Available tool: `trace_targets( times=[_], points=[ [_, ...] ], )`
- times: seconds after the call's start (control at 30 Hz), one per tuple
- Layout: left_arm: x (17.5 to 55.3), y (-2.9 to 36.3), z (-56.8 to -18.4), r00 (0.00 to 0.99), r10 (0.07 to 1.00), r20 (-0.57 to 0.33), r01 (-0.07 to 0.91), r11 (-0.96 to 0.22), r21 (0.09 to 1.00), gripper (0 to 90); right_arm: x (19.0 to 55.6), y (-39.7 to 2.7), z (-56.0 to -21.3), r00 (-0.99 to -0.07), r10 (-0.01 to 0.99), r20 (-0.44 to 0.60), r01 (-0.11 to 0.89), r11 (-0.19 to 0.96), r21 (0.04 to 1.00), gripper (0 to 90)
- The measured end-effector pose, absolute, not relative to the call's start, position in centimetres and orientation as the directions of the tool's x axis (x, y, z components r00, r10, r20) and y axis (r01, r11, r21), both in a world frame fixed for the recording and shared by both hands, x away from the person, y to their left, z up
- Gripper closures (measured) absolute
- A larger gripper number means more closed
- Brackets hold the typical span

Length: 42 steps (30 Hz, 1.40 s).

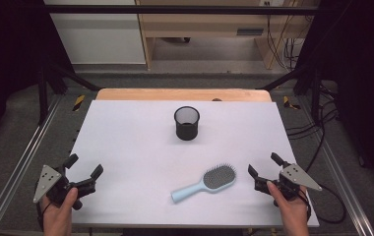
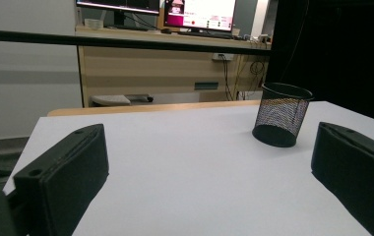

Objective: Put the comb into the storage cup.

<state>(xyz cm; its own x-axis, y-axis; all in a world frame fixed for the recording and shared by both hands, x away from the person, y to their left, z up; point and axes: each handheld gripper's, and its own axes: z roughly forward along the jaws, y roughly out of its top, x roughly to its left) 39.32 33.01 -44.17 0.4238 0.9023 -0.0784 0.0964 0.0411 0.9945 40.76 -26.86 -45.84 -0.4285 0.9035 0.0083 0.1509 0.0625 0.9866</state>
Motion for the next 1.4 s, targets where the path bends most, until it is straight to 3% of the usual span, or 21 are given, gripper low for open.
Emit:
trace_targets(
  times=[0.33,0.47,0.5,0.57,0.6,0.67,0.7,0.8,1.1,1.4],
  points=[
    [39.4,33.2,-44.2,0.408,0.909,-0.08,0.098,0.043,0.994,1.2,40.8,-26.8,-46.1,-0.375,0.927,0.004,0.21,0.081,0.974,8.9],
    [39.4,33.4,-44.2,0.4,0.913,-0.081,0.092,0.048,0.995,1.2,40.7,-26.8,-46.0,-0.353,0.936,0.016,0.227,0.069,0.971,14.6],
    [39.5,33.4,-44.2,0.399,0.913,-0.08,0.091,0.047,0.995,1.2,40.4,-26.8,-45.8,-0.371,0.929,0.007,0.224,0.082,0.971,27.3],
    [39.5,33.4,-44.2,0.398,0.914,-0.078,0.091,0.045,0.995,1.2,40.4,-26.7,-45.7,-0.38,0.925,0.01,0.224,0.081,0.971,32.4],
    [39.5,33.4,-44.2,0.397,0.914,-0.076,0.094,0.042,0.995,1.2,40.2,-26.6,-45.4,-0.403,0.915,-0.003,0.216,0.099,0.971,49.2],
    [39.5,33.4,-44.2,0.396,0.915,-0.074,0.096,0.038,0.995,1.2,40.3,-26.5,-44.8,-0.413,0.911,0.01,0.215,0.087,0.973,59.8],
    [39.5,33.4,-44.3,0.395,0.916,-0.072,0.097,0.036,0.995,1.2,40.3,-26.5,-44.8,-0.413,0.911,0.01,0.215,0.087,0.973,59.8],
    [39.4,33.4,-44.3,0.394,0.917,-0.068,0.096,0.033,0.995,1.3,40.9,-26.2,-43.7,-0.429,0.903,0.017,0.213,0.083,0.974,72.2],
    [39.4,33.5,-44.3,0.387,0.92,-0.066,0.097,0.031,0.995,1.5,43.1,-25.2,-42.3,-0.436,0.9,-0.009,0.26,0.135,0.956,89.8],
    [39.5,33.5,-44.3,0.393,0.917,-0.068,0.1,0.031,0.995,1.8,44.3,-24.2,-45.4,-0.459,0.888,0.027,0.402,0.181,0.897,90.0]
  ],
)
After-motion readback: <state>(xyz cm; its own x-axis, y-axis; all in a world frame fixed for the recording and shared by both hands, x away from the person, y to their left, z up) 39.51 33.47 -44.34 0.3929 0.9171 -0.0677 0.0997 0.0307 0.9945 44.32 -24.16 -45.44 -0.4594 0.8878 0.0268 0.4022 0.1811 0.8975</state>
